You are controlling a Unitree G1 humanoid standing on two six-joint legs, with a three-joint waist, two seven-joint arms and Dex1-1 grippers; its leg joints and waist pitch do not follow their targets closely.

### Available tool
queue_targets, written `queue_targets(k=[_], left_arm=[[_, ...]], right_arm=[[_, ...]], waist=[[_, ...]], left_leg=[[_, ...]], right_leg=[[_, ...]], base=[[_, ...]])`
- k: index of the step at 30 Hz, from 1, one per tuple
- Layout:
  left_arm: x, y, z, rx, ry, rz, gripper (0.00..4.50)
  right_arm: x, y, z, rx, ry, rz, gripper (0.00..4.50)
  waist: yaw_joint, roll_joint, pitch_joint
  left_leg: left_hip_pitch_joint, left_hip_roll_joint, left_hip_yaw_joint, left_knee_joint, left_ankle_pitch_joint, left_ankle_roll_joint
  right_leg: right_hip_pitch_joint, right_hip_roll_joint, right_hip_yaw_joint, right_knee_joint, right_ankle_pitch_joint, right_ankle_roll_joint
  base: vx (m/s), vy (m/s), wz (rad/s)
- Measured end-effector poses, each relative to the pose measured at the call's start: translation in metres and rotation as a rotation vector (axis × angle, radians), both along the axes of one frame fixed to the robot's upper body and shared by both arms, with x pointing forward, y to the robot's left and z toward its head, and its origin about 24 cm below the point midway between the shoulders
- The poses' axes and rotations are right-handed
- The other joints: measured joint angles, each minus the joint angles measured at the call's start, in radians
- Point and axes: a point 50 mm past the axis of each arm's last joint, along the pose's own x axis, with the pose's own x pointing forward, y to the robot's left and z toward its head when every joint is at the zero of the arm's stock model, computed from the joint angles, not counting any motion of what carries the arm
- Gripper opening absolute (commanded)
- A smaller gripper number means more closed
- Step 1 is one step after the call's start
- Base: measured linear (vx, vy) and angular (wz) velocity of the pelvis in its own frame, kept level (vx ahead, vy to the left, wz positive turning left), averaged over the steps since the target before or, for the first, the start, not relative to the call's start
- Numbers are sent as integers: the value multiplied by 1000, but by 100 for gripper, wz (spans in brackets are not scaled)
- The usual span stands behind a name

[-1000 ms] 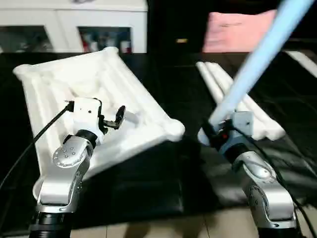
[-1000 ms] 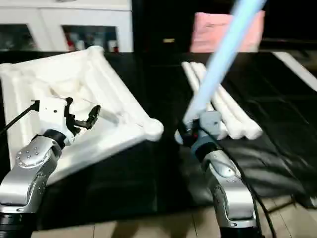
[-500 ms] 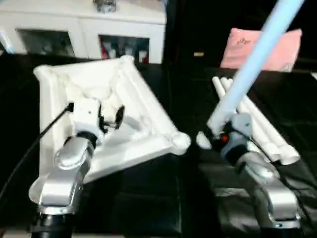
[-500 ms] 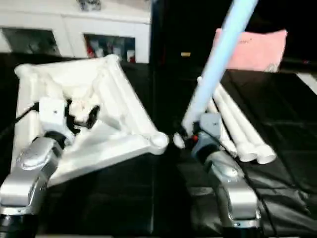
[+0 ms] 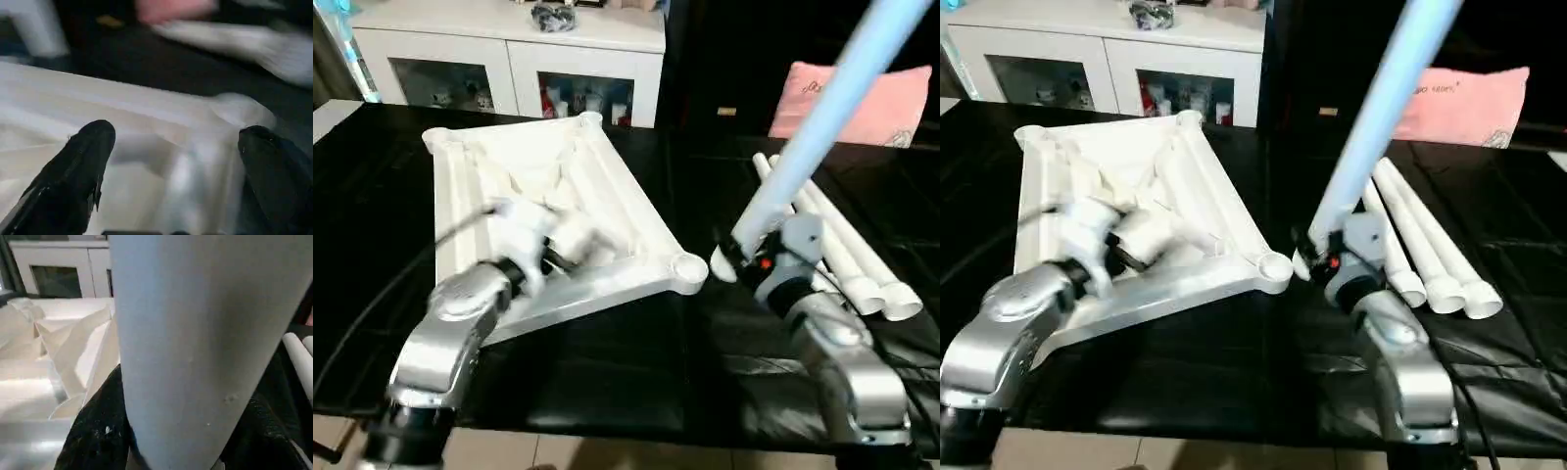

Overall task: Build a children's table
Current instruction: Move to table, then insert table leg to table base

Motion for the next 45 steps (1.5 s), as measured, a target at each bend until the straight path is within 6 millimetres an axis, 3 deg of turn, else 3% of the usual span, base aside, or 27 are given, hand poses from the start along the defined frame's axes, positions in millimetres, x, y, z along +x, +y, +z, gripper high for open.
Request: queue_targets(k=[3,6,9,10,13,16,20,21,24,26,30,32,34,45], left_arm=[[-2,-6,-7,65,74,-139,450],[-1,-13,-13,83,160,-216,450],[0,-18,-20,120,221,-247,450],[3,-19,-23,128,233,-237,423],[10,-23,-30,138,258,-193,414],[17,-26,-28,140,255,-169,377],[22,-27,-28,143,263,-161,359],[24,-27,-30,148,266,-152,332],[27,-26,-34,161,267,-141,324],[29,-26,-36,162,266,-141,288],[33,-31,-36,179,256,-159,278],[35,-31,-37,192,254,-170,244],[37,-32,-36,210,251,-194,241],[37,-32,-38,221,258,-236,152]], right_arm=[[0,-4,1,10,-4,-12,193],[0,-4,0,22,0,-1,193],[0,-6,1,17,-1,-2,193],[0,-7,1,10,-2,-5,193],[0,-8,1,8,-4,-8,193],[-1,-8,0,9,-2,-6,193],[-3,-8,-2,8,6,10,193],[-3,-9,-2,-4,6,3,193],[-3,-13,-1,-37,0,-9,193],[-4,-14,-2,-34,4,-6,193],[-7,-14,-6,-21,20,3,193],[-8,-14,-6,-18,17,10,193],[-10,-14,-6,-10,17,13,193],[-16,-8,-4,70,-18,21,193]], waist=[[2,1,0],[3,1,0],[2,3,1],[2,4,1],[2,8,3],[3,13,3],[1,18,1],[1,20,1],[2,23,1],[2,25,0],[3,26,0],[3,27,0],[3,30,0],[2,45,0]], left_leg=[[-15,0,1,-1,5,8],[-22,1,1,-1,6,10],[-22,1,2,-1,6,10],[-21,1,3,-1,6,10],[-20,1,3,-1,7,8],[-20,2,3,-1,10,7],[-21,2,3,-1,11,7],[-21,2,3,-1,11,7],[-21,2,3,-1,11,7],[-21,2,3,-1,11,7],[-22,2,3,-1,11,7],[-22,2,3,-1,11,7],[-21,2,3,-1,11,7],[-22,2,3,-1,11,7]], right_leg=[[-16,0,-1,2,0,0],[-22,0,-2,3,0,0],[-22,0,-2,3,0,-1],[-21,0,-1,3,0,-1],[-21,0,-1,3,3,-4],[-21,0,-1,3,6,-4],[-20,0,-1,3,7,-4],[-20,0,-1,3,7,-4],[-20,0,-1,2,7,-4],[-20,0,-1,1,7,-4],[-20,0,-2,1,7,-4],[-20,0,-2,1,7,-4],[-20,0,-2,1,7,-4],[-20,0,-1,1,7,-4]], base=[[0,0,0],[0,0,0],[0,0,0],[0,0,0],[0,0,0],[0,0,0],[0,0,0],[0,0,0],[0,0,0],[0,0,0],[0,0,0],[0,0,0],[0,0,0],[0,0,0]])
